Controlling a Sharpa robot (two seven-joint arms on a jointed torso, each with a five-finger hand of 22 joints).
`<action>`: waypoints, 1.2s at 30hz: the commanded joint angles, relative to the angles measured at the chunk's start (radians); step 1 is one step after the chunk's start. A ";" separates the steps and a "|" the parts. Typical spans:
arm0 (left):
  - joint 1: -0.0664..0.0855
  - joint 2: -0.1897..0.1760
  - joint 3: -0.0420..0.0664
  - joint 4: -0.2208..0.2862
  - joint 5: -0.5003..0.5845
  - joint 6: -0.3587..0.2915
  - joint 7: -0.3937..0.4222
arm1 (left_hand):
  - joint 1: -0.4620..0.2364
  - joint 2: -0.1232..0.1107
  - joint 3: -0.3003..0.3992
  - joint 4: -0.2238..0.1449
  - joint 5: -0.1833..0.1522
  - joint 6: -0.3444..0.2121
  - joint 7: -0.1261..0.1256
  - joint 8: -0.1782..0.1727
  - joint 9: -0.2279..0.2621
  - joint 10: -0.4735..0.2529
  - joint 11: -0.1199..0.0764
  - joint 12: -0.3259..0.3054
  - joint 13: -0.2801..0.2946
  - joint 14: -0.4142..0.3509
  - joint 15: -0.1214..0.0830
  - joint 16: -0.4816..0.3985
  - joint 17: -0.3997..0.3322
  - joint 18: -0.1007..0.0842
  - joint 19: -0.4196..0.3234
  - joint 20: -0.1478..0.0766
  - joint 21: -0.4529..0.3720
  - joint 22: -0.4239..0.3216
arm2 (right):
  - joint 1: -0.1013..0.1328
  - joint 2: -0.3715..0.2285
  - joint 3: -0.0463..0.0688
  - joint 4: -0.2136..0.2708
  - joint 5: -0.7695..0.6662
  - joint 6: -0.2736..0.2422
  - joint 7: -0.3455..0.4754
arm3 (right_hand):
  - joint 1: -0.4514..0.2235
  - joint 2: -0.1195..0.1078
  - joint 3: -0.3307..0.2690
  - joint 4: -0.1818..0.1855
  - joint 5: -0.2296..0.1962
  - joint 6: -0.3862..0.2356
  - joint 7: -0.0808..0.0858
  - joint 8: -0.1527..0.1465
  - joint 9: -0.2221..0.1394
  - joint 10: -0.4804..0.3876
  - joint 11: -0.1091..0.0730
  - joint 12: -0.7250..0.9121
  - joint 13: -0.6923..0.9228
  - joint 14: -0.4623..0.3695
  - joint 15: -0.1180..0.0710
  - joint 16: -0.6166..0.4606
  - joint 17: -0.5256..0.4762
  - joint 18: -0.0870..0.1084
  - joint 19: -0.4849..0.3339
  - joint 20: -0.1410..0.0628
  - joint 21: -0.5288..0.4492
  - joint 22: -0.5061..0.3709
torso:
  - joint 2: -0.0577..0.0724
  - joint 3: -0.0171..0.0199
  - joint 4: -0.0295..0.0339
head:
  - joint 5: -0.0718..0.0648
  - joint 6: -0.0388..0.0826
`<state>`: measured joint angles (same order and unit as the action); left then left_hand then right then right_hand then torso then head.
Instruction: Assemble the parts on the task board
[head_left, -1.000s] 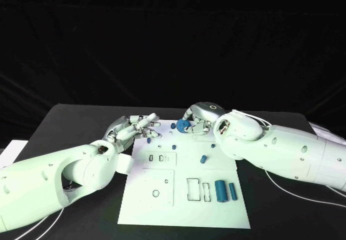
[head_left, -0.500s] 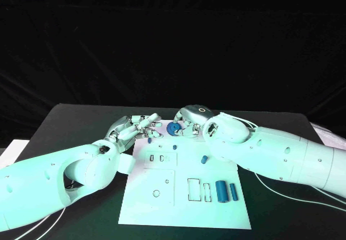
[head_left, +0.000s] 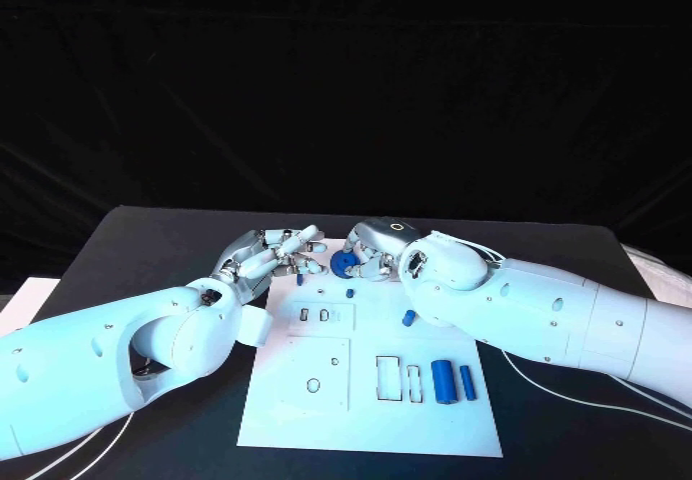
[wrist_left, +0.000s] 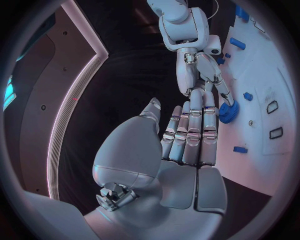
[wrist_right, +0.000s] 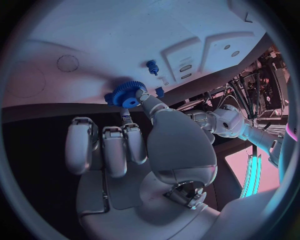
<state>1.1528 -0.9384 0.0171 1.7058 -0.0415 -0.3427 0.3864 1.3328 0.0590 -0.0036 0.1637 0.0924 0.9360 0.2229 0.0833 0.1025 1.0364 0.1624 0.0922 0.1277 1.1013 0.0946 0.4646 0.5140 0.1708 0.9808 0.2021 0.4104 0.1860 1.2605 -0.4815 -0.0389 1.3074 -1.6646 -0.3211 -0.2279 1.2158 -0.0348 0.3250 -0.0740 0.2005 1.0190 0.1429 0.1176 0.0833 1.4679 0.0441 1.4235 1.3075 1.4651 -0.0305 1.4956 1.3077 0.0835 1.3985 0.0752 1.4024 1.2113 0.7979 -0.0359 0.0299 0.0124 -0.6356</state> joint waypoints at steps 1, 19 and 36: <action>0.001 0.001 0.001 0.002 0.000 0.023 0.013 | 0.005 0.007 -0.001 -0.006 0.004 0.001 0.002 -0.005 0.001 -0.003 0.000 -0.004 0.001 -0.004 0.001 -0.002 0.001 0.010 -0.005 0.001 0.000 -0.001 | -0.004 0.004 -0.001 -0.003 -0.013 0.010 0.008 | -0.011 -0.002 0.007 0.002 0.001 0.011 -0.010 -0.003 0.010 0.003 0.001 -0.012 0.108 0.077 -0.001 0.000 0.113 -0.012 0.000 0.001 0.004 -0.004 | -0.001 -0.0005 -0.0011 | 0.001 -0.002; 0.001 0.002 0.001 0.000 0.000 0.023 0.010 | 0.007 0.008 0.001 -0.008 0.004 0.001 0.002 -0.005 0.002 -0.003 0.000 -0.004 0.001 -0.005 0.001 -0.002 0.002 0.010 -0.005 0.001 0.000 -0.001 | -0.006 0.017 -0.002 -0.021 -0.016 -0.016 -0.015 | -0.031 -0.039 -0.006 0.009 -0.024 -0.180 0.034 -0.059 -0.018 -0.113 0.039 -0.182 -0.037 0.075 0.034 -0.001 0.115 -0.003 -0.026 0.030 -0.022 -0.050 | 0.000 0.0010 -0.0015 | 0.002 -0.002; 0.001 -0.002 0.000 -0.002 0.000 0.023 0.010 | 0.006 0.008 0.001 -0.008 0.004 0.001 0.003 -0.005 0.002 -0.003 0.000 -0.004 0.002 -0.005 0.001 -0.002 0.002 0.010 -0.005 0.001 0.000 -0.001 | -0.007 -0.090 0.003 0.078 0.053 -0.127 0.040 | -0.039 -0.029 -0.013 0.028 0.005 -0.129 0.027 -0.043 -0.007 -0.086 0.034 -0.147 -0.007 0.077 0.031 0.002 0.123 -0.005 -0.020 0.030 -0.017 -0.039 | -0.002 0.0013 -0.0050 | 0.000 -0.002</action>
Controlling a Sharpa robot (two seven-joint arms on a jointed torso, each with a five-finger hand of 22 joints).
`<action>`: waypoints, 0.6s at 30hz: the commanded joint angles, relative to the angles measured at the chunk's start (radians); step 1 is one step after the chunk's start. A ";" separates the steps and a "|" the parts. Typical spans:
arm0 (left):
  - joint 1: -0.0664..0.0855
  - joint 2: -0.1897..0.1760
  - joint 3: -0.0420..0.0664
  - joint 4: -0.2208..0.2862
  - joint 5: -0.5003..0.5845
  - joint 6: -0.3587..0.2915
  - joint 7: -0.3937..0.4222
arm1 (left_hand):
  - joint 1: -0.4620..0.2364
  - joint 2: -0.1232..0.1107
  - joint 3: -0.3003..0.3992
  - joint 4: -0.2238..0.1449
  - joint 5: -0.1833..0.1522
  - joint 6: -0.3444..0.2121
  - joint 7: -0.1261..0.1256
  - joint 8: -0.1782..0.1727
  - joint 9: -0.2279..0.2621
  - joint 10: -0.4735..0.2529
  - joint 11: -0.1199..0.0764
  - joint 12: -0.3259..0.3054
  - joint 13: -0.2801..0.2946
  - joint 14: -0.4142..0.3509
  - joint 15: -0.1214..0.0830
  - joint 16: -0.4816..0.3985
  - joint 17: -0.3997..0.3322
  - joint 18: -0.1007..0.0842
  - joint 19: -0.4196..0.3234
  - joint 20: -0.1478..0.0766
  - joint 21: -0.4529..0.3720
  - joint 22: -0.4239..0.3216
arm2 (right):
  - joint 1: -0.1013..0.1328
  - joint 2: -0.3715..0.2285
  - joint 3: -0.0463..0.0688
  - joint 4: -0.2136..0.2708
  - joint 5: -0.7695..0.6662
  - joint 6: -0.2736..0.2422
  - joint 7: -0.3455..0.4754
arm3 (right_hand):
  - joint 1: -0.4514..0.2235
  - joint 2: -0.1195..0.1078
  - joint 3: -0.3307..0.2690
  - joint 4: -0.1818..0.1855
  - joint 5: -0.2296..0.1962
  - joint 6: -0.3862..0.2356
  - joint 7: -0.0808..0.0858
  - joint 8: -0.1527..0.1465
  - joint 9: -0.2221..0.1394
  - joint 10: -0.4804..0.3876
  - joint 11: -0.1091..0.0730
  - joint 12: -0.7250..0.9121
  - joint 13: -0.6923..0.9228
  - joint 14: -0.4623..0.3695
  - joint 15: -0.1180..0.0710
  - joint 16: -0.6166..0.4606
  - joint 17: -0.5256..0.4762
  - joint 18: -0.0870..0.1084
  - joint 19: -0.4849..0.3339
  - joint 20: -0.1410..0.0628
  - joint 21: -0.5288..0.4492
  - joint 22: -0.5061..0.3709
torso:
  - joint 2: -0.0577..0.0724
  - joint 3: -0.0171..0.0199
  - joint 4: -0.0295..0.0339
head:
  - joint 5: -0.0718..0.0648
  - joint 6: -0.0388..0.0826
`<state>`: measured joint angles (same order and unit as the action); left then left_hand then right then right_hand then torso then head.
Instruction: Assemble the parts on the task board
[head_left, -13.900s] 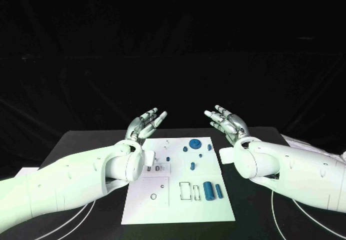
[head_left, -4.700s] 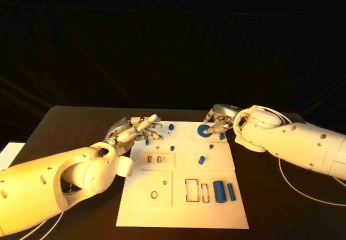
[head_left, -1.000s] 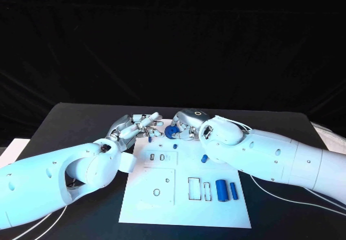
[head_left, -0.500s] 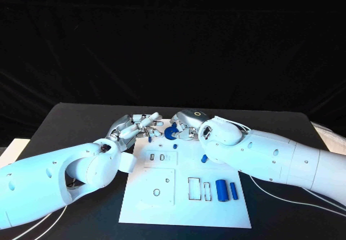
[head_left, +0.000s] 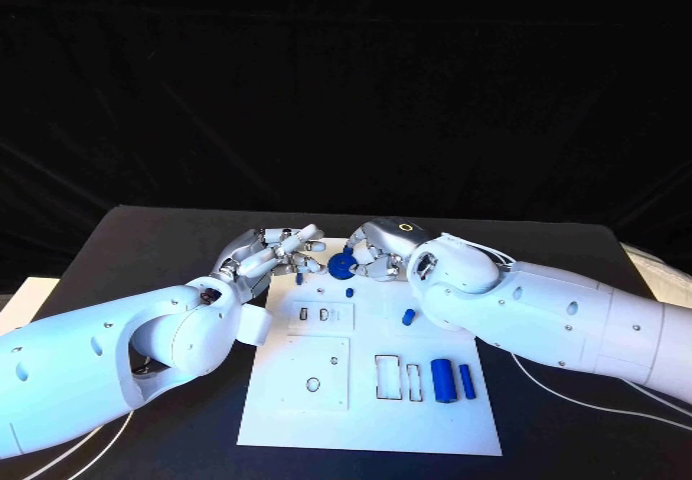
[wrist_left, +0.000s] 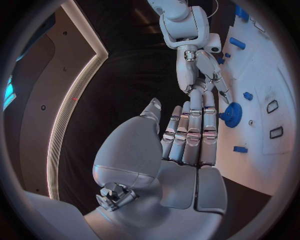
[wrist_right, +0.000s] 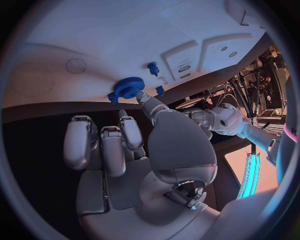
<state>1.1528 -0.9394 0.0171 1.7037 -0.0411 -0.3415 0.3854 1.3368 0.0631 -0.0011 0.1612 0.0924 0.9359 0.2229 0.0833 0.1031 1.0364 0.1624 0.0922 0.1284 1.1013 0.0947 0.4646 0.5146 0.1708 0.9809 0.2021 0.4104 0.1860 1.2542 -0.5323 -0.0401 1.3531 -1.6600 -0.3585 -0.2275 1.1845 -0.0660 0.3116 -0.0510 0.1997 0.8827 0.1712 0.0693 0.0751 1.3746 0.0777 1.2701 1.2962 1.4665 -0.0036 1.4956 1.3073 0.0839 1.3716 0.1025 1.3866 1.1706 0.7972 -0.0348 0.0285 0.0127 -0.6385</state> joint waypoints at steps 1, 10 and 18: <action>0.001 -0.002 0.000 0.000 0.000 0.022 0.011 | 0.002 0.004 -0.002 -0.006 0.004 0.001 0.003 -0.005 0.001 -0.003 0.000 -0.004 0.001 -0.005 0.001 -0.002 0.002 0.010 -0.005 0.001 0.000 -0.001 | 0.000 -0.064 0.006 0.050 0.074 -0.097 0.057 | -0.007 0.002 0.001 0.005 0.006 0.007 -0.002 0.006 0.001 0.008 0.001 0.006 0.005 0.075 0.004 0.002 0.123 -0.005 0.007 0.003 -0.001 0.001 | -0.003 0.0005 -0.0058 | 0.001 0.001; 0.001 -0.004 0.000 -0.004 0.000 0.021 0.011 | 0.002 0.004 -0.002 -0.006 0.004 0.001 0.003 -0.005 0.001 -0.003 0.000 -0.004 0.001 -0.005 0.001 -0.002 0.002 0.010 -0.005 0.001 0.000 -0.001 | 0.023 -0.276 0.018 0.134 0.380 -0.037 0.216 | 0.015 -0.011 -0.003 -0.012 0.023 0.018 -0.004 0.006 0.003 0.016 -0.001 0.022 0.019 0.072 0.002 -0.006 0.110 -0.003 -0.001 0.001 -0.010 -0.014 | -0.018 0.0050 -0.0275 | 0.004 0.003; 0.000 0.003 0.000 -0.017 0.000 0.023 0.010 | 0.002 0.004 -0.002 -0.006 0.004 0.001 0.003 -0.005 0.001 -0.003 0.000 -0.004 0.001 -0.005 0.001 -0.002 0.002 0.010 -0.005 0.001 0.000 -0.001 | 0.023 -0.368 0.017 0.113 0.398 -0.028 0.288 | 0.023 -0.026 -0.017 -0.021 0.056 0.031 -0.007 0.010 0.005 0.028 -0.004 0.041 0.037 0.072 0.000 -0.005 0.113 -0.003 -0.004 0.001 -0.011 -0.015 | -0.025 0.0139 -0.0412 | -0.003 0.007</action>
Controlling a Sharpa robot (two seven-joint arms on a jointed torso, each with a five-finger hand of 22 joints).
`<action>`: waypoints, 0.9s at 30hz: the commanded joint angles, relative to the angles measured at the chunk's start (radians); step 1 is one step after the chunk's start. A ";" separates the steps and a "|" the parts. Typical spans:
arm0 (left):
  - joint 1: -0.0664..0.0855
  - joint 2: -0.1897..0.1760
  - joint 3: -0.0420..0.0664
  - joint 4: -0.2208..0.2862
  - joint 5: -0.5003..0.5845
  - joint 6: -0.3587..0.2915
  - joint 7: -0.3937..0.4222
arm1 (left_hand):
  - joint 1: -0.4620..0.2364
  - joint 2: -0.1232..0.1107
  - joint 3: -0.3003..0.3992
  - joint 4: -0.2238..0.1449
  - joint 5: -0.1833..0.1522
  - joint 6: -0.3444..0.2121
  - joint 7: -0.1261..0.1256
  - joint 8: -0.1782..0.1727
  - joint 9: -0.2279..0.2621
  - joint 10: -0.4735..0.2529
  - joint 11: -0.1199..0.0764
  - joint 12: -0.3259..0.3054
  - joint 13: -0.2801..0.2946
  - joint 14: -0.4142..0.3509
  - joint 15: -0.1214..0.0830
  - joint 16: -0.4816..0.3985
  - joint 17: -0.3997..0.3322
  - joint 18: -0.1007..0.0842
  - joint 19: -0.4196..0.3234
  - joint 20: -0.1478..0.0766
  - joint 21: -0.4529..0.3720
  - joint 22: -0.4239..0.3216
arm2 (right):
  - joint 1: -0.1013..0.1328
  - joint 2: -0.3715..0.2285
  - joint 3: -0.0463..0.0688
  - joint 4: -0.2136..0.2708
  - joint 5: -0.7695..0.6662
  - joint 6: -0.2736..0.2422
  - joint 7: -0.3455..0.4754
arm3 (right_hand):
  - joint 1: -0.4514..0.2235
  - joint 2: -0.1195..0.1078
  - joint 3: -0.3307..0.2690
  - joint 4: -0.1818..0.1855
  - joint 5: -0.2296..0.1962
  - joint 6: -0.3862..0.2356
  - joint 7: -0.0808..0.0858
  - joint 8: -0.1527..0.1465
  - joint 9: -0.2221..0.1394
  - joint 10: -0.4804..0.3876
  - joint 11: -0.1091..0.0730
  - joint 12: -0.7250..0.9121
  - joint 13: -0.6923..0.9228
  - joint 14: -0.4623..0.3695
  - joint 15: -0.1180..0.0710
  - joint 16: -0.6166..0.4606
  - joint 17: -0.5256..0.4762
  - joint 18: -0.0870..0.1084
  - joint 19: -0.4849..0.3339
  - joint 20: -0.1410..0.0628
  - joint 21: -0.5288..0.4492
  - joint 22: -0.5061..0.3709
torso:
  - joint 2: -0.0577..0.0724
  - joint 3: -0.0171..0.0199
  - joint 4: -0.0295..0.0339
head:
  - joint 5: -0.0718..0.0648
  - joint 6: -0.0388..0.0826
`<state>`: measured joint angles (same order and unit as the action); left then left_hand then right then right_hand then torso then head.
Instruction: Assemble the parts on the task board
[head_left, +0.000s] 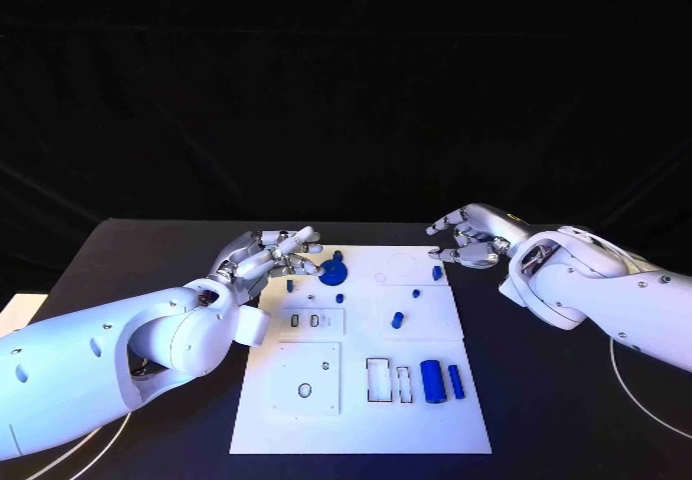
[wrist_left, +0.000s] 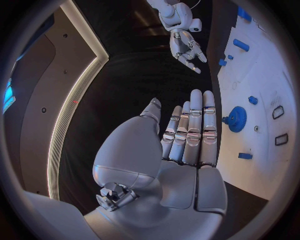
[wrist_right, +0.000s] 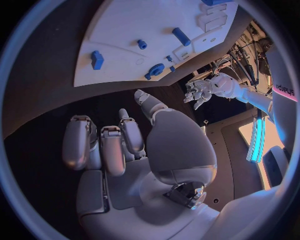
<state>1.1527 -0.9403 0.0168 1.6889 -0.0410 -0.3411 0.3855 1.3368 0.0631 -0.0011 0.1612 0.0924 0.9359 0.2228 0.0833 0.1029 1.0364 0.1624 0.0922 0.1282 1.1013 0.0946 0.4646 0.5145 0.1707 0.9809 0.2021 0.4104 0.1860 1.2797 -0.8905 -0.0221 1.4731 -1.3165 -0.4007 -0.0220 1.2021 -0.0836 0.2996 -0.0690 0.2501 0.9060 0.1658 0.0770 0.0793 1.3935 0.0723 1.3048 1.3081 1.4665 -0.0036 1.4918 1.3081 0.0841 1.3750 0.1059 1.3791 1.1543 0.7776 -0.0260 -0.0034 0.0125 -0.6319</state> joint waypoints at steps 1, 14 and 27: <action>0.000 0.005 0.000 -0.004 0.000 0.023 0.010 | 0.002 0.004 -0.002 -0.006 0.004 0.001 0.003 -0.005 0.001 -0.003 0.000 -0.004 0.001 -0.005 0.001 -0.002 0.002 0.010 -0.005 0.001 0.000 -0.001 | -0.004 -0.015 -0.001 -0.011 0.050 0.015 0.090 | 0.007 -0.009 -0.005 -0.004 0.007 0.008 -0.002 0.002 0.001 0.012 0.001 0.010 0.029 0.073 0.000 0.000 0.114 -0.003 -0.007 -0.002 -0.004 0.002 | -0.006 0.0056 -0.0104 | -0.004 0.001; -0.001 0.014 0.000 -0.011 0.000 0.026 0.010 | 0.003 0.004 -0.001 -0.007 0.004 0.001 0.003 -0.005 0.001 -0.003 0.000 -0.004 0.001 -0.005 0.001 -0.001 0.002 0.011 -0.006 0.001 0.000 0.000 | -0.047 -0.001 -0.006 -0.101 -0.042 0.034 0.116 | 0.015 -0.011 -0.011 -0.010 0.014 0.009 -0.001 0.001 0.001 0.040 0.002 0.054 0.068 0.077 0.000 0.011 0.134 -0.005 0.000 -0.004 0.003 0.016 | -0.006 0.0064 -0.0091 | -0.004 -0.012; -0.001 0.011 0.000 -0.010 0.000 0.027 0.011 | 0.003 0.004 -0.001 -0.007 0.004 0.001 0.003 -0.005 0.001 -0.003 0.000 -0.004 0.001 -0.005 0.001 -0.001 0.002 0.011 -0.006 0.001 0.000 0.000 | -0.085 0.078 -0.006 -0.197 -0.055 0.047 0.102 | 0.020 -0.007 -0.011 -0.012 0.010 0.007 -0.001 -0.001 0.000 0.040 0.002 0.056 0.070 0.078 0.001 0.012 0.137 -0.005 0.000 -0.004 0.004 0.017 | -0.006 0.0056 -0.0079 | 0.003 -0.023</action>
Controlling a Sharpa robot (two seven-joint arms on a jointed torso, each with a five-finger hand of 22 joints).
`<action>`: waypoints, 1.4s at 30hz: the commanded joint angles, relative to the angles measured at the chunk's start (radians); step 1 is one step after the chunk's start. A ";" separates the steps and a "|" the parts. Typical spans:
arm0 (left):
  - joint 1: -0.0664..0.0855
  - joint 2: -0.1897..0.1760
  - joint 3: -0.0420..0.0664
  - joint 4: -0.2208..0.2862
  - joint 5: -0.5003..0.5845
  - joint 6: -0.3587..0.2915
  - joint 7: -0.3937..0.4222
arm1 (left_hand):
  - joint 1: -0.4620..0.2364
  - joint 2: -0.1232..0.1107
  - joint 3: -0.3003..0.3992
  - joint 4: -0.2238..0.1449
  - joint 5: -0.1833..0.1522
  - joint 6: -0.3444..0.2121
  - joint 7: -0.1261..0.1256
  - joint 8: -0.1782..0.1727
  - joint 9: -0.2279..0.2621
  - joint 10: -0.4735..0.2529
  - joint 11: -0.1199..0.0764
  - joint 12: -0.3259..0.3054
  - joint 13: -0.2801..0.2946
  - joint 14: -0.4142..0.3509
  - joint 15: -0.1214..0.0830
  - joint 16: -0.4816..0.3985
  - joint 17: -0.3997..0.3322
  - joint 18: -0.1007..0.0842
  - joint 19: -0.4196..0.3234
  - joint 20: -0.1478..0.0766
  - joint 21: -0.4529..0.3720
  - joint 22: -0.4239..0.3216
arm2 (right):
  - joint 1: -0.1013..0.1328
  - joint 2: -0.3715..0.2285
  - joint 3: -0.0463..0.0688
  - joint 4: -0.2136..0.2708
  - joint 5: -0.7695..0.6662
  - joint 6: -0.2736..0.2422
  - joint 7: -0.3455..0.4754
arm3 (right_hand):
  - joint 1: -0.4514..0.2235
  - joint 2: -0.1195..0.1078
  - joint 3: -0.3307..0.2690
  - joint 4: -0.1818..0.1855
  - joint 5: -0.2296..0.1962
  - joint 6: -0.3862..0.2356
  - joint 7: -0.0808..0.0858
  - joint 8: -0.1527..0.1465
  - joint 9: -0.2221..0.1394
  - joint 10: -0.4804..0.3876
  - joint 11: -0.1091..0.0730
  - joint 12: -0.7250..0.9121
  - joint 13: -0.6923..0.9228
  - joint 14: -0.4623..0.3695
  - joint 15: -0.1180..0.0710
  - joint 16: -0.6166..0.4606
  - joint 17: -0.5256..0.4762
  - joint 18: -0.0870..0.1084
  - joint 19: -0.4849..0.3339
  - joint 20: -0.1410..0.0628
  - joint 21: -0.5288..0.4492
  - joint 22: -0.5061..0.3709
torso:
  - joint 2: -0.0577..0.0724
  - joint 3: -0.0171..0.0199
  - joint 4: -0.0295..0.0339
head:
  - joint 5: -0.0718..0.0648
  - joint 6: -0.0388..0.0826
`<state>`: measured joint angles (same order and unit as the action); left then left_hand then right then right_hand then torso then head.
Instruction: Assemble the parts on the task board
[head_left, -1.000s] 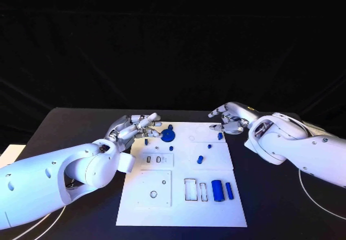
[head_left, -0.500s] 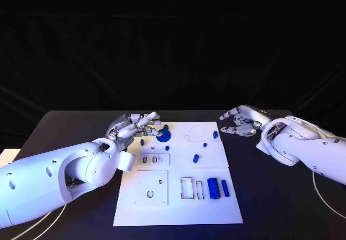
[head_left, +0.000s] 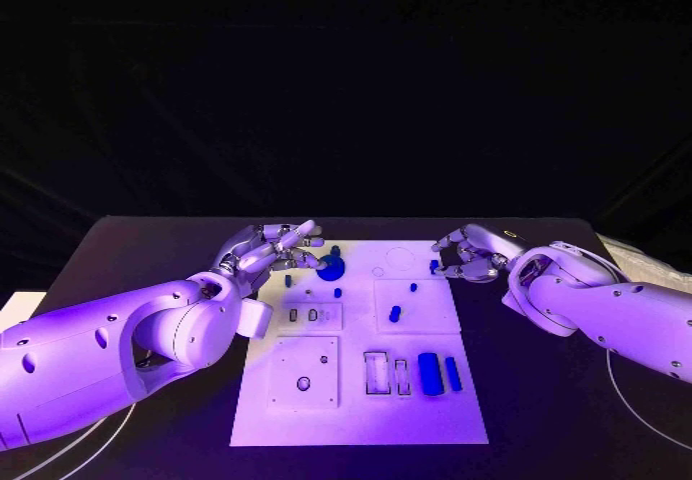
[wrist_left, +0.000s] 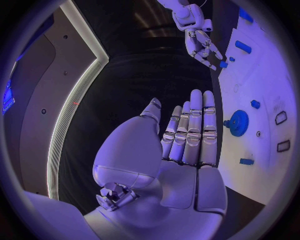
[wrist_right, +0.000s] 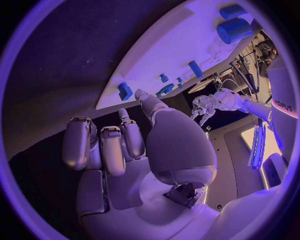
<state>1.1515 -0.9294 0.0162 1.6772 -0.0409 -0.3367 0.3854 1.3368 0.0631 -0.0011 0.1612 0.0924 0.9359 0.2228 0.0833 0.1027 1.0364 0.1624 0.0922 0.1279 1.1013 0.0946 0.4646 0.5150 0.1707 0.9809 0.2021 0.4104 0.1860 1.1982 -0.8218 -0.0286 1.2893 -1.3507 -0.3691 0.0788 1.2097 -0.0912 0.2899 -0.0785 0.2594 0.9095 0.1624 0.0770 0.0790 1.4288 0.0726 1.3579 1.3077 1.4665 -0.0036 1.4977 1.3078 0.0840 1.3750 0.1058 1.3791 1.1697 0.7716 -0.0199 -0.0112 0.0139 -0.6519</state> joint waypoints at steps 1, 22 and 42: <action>0.000 0.000 0.000 0.002 0.000 0.022 0.011 | 0.003 0.004 -0.001 -0.007 0.004 0.001 0.003 -0.005 0.001 -0.003 0.000 -0.004 0.001 -0.005 0.001 -0.001 0.001 0.011 -0.005 0.001 0.000 0.000 | -0.004 0.012 0.000 -0.016 -0.021 0.016 0.000 | 0.013 0.002 -0.002 -0.003 0.000 0.004 0.003 -0.001 0.001 0.005 0.002 0.003 0.071 0.078 0.001 0.007 0.137 -0.005 0.000 -0.004 0.004 0.001 | 0.000 -0.0003 0.0002 | 0.002 -0.003; 0.000 -0.002 0.000 0.005 0.000 0.022 0.010 | 0.003 0.004 -0.001 -0.007 0.004 0.001 0.003 -0.005 0.001 -0.003 0.000 -0.004 0.001 -0.005 0.001 -0.001 0.001 0.011 -0.005 0.001 0.000 0.000 | -0.012 0.052 0.000 -0.075 -0.010 0.049 0.004 | 0.025 0.028 0.005 -0.007 -0.014 0.050 -0.002 0.018 0.009 0.009 -0.002 0.015 0.084 0.078 -0.002 0.008 0.140 -0.006 0.002 -0.005 0.007 0.006 | -0.001 0.0020 -0.0029 | 0.009 -0.007; 0.000 -0.004 0.000 0.005 0.000 0.022 0.009 | 0.004 0.005 0.000 -0.009 0.004 0.002 0.002 -0.005 0.002 -0.002 0.000 -0.004 0.002 -0.006 0.001 -0.001 0.003 0.011 -0.006 0.001 0.001 0.000 | -0.013 0.056 0.000 -0.077 0.010 0.033 0.011 | 0.020 0.053 0.009 -0.005 -0.028 0.138 -0.030 0.056 0.028 0.025 -0.025 0.034 0.102 0.081 -0.020 0.015 0.153 -0.010 0.013 -0.017 0.019 0.028 | 0.000 0.0027 -0.0024 | 0.008 -0.008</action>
<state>1.1514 -0.9332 0.0162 1.6801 -0.0408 -0.3353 0.3853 1.3368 0.0631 -0.0004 0.1570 0.0924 0.9359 0.2229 0.0833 0.1032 1.0364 0.1624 0.0922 0.1284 1.1013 0.0947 0.4646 0.5164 0.1707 0.9809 0.2021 0.4103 0.1860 1.1863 -0.7673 -0.0282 1.2133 -1.3515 -0.3295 0.0829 1.2306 -0.0486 0.2928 -0.0814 0.2356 1.0432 0.1323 0.1312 0.1052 1.4502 0.0512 1.3887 1.3081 1.4684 -0.0166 1.5076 1.3074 0.0841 1.3860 0.0947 1.3947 1.1975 0.7713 -0.0173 -0.0138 0.0221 -0.6582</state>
